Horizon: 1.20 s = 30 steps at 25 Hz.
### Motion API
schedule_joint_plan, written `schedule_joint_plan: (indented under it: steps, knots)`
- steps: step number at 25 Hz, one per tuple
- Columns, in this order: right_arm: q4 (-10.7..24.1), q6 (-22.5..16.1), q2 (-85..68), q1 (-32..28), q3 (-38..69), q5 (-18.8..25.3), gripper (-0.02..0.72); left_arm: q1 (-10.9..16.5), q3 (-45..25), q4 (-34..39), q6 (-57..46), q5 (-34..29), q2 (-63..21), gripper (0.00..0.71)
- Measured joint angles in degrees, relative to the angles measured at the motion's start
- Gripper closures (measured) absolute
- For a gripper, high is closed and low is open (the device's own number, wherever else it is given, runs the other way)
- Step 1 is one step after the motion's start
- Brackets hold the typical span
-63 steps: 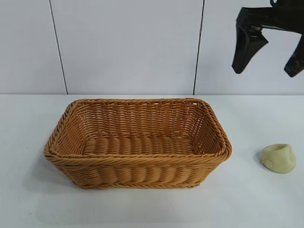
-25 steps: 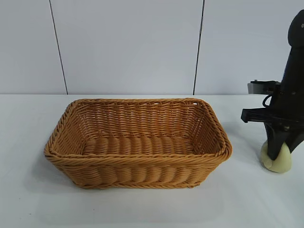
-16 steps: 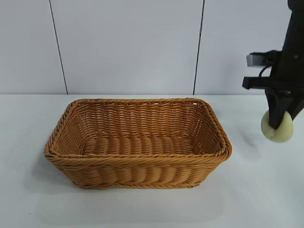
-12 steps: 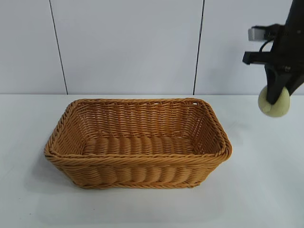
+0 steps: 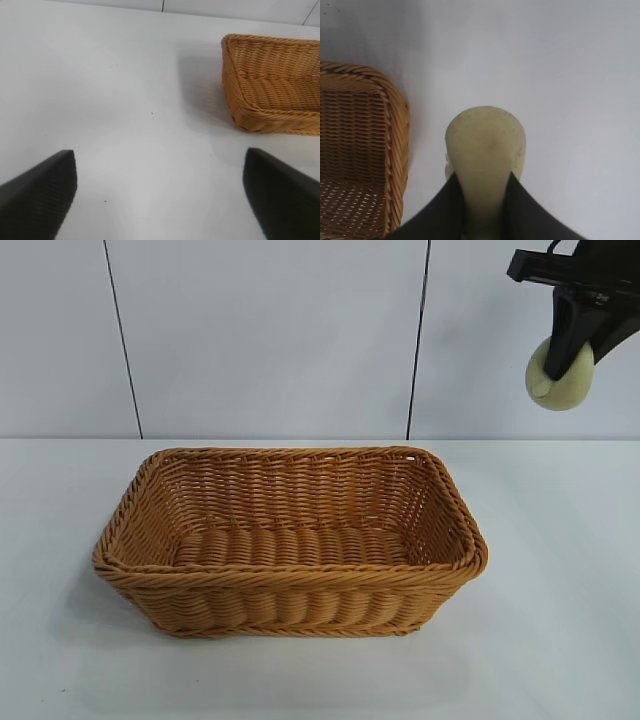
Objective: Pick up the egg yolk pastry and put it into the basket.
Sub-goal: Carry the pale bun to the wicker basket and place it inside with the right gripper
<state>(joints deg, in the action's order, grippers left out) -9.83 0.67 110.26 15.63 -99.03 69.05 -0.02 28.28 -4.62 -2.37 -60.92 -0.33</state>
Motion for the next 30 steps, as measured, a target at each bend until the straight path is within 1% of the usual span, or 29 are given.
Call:
schedule_joint_plan:
  steps: [6,8,12,15,22,25,30]
  knots:
    - [-0.1,-0.7,0.0,10.8,0.0,-3.0,0.610,0.0,0.0,0.0,0.0,0.0,0.0,0.015]
    - [0.6,-1.5,0.0,13.8,0.0,-4.5,0.610,0.0,0.0,0.0,0.0,0.0,0.0,0.015]
    - [2.5,-3.2,0.9,17.6,0.0,-7.2,0.610,0.0,0.0,0.0,0.0,0.0,0.0,0.015]
    - [3.0,-3.7,3.0,18.8,0.0,-9.0,0.610,0.0,0.0,0.0,0.0,-0.1,0.0,0.015]
    - [4.6,-4.5,10.8,19.0,0.0,-15.5,0.610,0.0,0.0,0.0,0.0,-0.1,0.0,0.015]
    - [4.7,-4.5,14.2,19.0,0.0,-16.3,0.610,0.0,0.0,0.0,0.0,-0.1,0.0,0.015]
    - [4.7,-4.5,17.4,19.1,0.0,-16.5,0.610,0.0,0.0,0.0,0.0,-0.1,0.0,0.015]
